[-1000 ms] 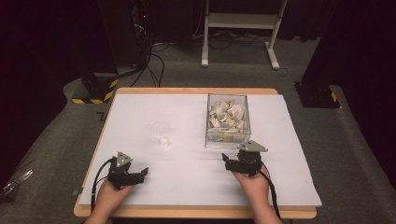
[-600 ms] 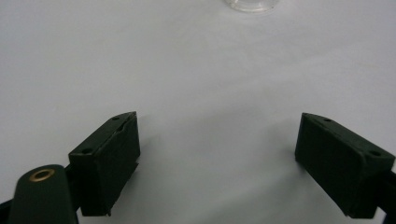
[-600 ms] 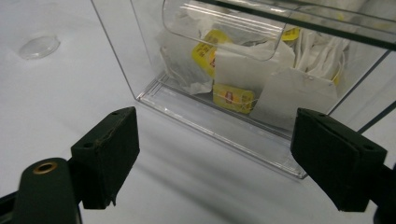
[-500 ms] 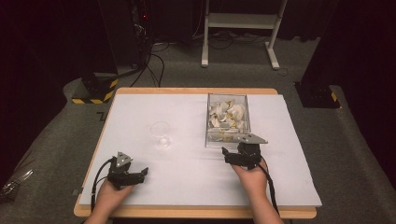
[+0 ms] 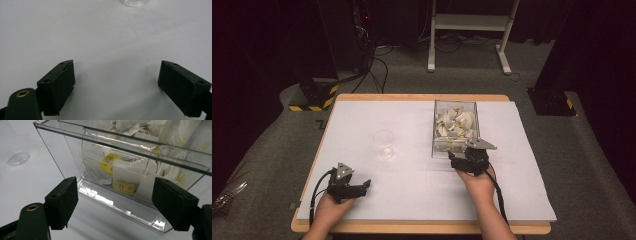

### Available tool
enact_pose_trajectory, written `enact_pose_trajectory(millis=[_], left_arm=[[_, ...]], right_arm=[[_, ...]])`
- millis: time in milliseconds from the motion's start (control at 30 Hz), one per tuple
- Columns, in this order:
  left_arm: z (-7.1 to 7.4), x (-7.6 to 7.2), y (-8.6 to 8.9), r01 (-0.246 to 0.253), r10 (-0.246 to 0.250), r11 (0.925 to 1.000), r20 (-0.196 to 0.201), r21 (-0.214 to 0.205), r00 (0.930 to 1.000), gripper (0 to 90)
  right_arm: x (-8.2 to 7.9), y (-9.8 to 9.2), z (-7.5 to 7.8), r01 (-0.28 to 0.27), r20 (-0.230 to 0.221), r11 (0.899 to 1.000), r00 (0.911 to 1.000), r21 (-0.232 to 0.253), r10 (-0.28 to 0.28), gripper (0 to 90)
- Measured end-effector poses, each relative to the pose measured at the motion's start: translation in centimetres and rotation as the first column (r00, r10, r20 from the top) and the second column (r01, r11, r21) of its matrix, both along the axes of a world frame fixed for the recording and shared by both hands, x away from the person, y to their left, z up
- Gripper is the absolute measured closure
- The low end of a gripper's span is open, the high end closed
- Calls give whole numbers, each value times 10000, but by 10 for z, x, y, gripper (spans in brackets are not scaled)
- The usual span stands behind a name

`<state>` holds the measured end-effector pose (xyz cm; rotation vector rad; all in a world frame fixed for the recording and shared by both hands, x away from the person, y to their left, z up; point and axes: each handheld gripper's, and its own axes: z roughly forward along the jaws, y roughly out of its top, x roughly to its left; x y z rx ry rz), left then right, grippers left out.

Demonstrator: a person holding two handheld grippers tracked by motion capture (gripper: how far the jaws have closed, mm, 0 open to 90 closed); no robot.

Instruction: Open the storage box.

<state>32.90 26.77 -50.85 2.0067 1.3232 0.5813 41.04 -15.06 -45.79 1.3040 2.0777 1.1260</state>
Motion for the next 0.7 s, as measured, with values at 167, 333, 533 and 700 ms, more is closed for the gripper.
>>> enact_pose_trajectory(millis=[167,333,533,700], left_arm=[[0,0,0,-16,16,10000,26,5,10000,144],[0,0,0,-15,15,10000,21,3,10000,144],[0,0,0,-11,11,10000,21,1,10000,144],[0,0,0,-9,9,10000,15,1,10000,144]], right_arm=[[3,5,2,-47,206,10000,9998,-22,47,247],[3,8,5,26,390,10000,9992,-22,-25,264],[3,9,6,-79,577,10000,9983,24,77,309],[1,9,6,2,581,10000,9983,96,-8,338]])
